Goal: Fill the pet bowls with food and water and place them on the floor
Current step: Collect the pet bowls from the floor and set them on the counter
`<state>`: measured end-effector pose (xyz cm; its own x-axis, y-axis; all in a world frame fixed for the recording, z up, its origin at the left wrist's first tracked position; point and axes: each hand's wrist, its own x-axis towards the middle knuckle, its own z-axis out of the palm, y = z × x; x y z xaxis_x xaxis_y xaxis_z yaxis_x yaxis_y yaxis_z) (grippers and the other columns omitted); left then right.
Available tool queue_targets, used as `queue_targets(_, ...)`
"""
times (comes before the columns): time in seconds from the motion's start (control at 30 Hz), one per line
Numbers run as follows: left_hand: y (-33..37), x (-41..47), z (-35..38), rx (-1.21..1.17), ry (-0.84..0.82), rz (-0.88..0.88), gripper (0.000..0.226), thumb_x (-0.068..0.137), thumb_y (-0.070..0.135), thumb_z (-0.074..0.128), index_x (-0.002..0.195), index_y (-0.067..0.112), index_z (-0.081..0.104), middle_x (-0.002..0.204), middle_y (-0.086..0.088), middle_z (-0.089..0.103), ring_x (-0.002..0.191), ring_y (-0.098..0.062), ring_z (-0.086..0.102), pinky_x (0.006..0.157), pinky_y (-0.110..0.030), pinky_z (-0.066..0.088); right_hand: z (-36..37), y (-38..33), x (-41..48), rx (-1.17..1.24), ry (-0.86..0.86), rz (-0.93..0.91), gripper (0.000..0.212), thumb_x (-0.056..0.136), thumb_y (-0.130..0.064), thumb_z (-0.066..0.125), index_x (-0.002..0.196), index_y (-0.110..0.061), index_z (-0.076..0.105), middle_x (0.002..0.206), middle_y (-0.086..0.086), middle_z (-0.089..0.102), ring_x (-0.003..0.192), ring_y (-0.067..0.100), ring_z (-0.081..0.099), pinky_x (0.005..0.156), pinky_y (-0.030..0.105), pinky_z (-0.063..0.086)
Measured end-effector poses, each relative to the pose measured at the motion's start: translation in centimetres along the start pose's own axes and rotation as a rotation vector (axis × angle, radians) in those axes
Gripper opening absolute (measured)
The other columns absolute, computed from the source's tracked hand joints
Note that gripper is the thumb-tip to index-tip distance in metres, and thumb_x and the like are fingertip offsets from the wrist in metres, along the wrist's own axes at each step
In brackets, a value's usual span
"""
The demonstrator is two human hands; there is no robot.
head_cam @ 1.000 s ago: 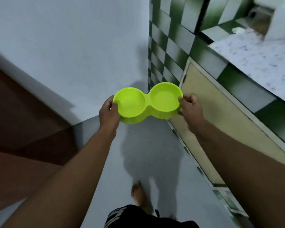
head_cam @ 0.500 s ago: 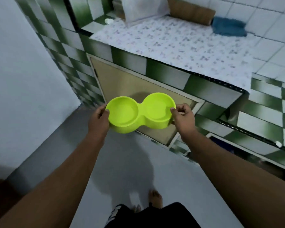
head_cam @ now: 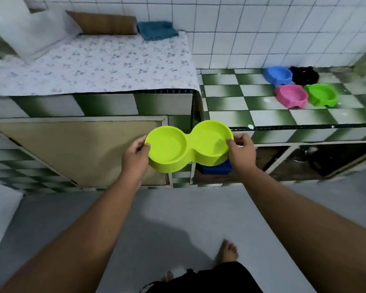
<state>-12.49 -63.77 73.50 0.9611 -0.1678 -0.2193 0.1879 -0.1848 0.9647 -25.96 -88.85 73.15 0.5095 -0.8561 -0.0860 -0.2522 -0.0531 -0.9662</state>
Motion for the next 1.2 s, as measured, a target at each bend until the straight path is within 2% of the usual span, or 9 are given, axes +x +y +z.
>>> queue_targets(0.17, 1.4, 0.4, 8.9, 0.049, -0.085, 0.027, 0.034, 0.102, 0.014, 0.058, 0.134, 0.022, 0.065, 0.123, 0.004, 0.068, 0.113, -0.015, 0.062, 0.101, -0.037, 0.052, -6.3, 1.4, 5.2, -0.002, 0.073, 0.034, 0.01, 0.092, -0.021, 0.066, 0.1, -0.015, 0.065, 0.097, 0.003, 0.069, 0.09, 0.021, 0.065, 0.069, 0.026, 0.05)
queue_targets(0.33, 1.5, 1.1, 18.0, 0.046, -0.097, -0.006, 0.031, 0.102, 0.017, 0.06, 0.131, 0.024, 0.067, 0.122, 0.0, 0.07, 0.113, -0.019, 0.065, 0.099, -0.049, 0.057, -12.1, 1.7, 13.0, -0.08, 0.082, 0.036, 0.013, 0.091, -0.026, 0.067, 0.098, -0.016, 0.065, 0.089, -0.002, 0.068, 0.087, 0.021, 0.065, 0.074, 0.03, 0.05)
queue_targets(0.43, 2.2, 1.8, 22.9, 0.042, -0.081, -0.026, 0.031, 0.102, 0.018, 0.059, 0.131, 0.024, 0.066, 0.121, 0.001, 0.07, 0.109, -0.018, 0.066, 0.095, -0.045, 0.058, -14.8, 1.7, 17.4, -0.15, 0.056, 0.027, 0.014, 0.09, -0.026, 0.067, 0.099, -0.016, 0.065, 0.092, 0.002, 0.069, 0.088, 0.022, 0.066, 0.077, 0.032, 0.052)
queue_targets(0.57, 3.7, 3.5, 27.8, 0.085, -0.078, -0.031, 0.027, 0.101, 0.021, 0.059, 0.126, 0.026, 0.067, 0.12, 0.0, 0.069, 0.107, -0.021, 0.067, 0.087, -0.045, 0.061, -17.0, 1.3, 22.2, -0.186, 0.039, 0.039, 0.012, 0.091, -0.024, 0.065, 0.099, -0.015, 0.064, 0.095, 0.003, 0.069, 0.089, 0.022, 0.066, 0.072, 0.027, 0.047)
queue_targets(0.7, 4.7, 6.2, 31.9, 0.08, -0.101, -0.088, 0.022, 0.102, 0.019, 0.058, 0.121, 0.027, 0.064, 0.121, -0.001, 0.066, 0.108, -0.022, 0.066, 0.081, -0.043, 0.062, -17.4, 1.3, 27.6, -0.242, 0.024, 0.04, 0.017, 0.088, -0.025, 0.065, 0.103, -0.016, 0.065, 0.093, 0.0, 0.069, 0.089, 0.023, 0.066, 0.08, 0.037, 0.056)
queue_targets(0.87, 4.9, 10.7, 36.1, 0.068, -0.121, -0.138, 0.024, 0.102, 0.017, 0.059, 0.125, 0.022, 0.062, 0.124, -0.002, 0.063, 0.107, -0.024, 0.065, 0.073, -0.037, 0.061, -16.5, 0.3, 34.8, -0.357, -0.052, -0.029, 0.024, 0.088, -0.023, 0.066, 0.111, -0.012, 0.064, 0.099, 0.0, 0.068, 0.092, 0.022, 0.064, 0.082, 0.03, 0.05)
queue_targets(1.03, 5.6, 15.3, 40.0, 0.043, -0.135, -0.16, 0.026, 0.101, 0.016, 0.061, 0.125, 0.025, 0.062, 0.128, 0.0, 0.063, 0.112, -0.026, 0.065, 0.078, -0.037, 0.061, -14.5, -0.1, 41.9, -0.352, -0.12, -0.009, 0.035, 0.088, -0.016, 0.067, 0.122, -0.007, 0.062, 0.11, 0.004, 0.067, 0.101, 0.023, 0.063, 0.095, 0.038, 0.053)
queue_targets(1.13, 6.0, 17.2, 42.1, 0.094, -0.158, -0.171, 0.029, 0.1, 0.018, 0.063, 0.128, 0.026, 0.062, 0.129, 0.0, 0.064, 0.112, -0.025, 0.066, 0.079, -0.039, 0.062, -13.5, -0.3, 45.5, -0.417, -0.142, 0.009, 0.044, 0.089, -0.022, 0.068, 0.13, -0.012, 0.058, 0.124, 0.009, 0.065, 0.1, 0.025, 0.062, 0.08, 0.031, 0.052)
queue_targets(1.2, 6.3, 17.8, 43.3, 0.126, -0.166, -0.19, 0.035, 0.1, 0.02, 0.063, 0.134, 0.026, 0.061, 0.128, -0.001, 0.064, 0.111, -0.025, 0.066, 0.084, -0.044, 0.063, -12.7, -0.5, 47.8, -0.532, -0.157, 0.001, 0.052, 0.091, -0.029, 0.066, 0.138, -0.015, 0.051, 0.134, 0.013, 0.054, 0.108, 0.029, 0.058, 0.082, 0.031, 0.047)
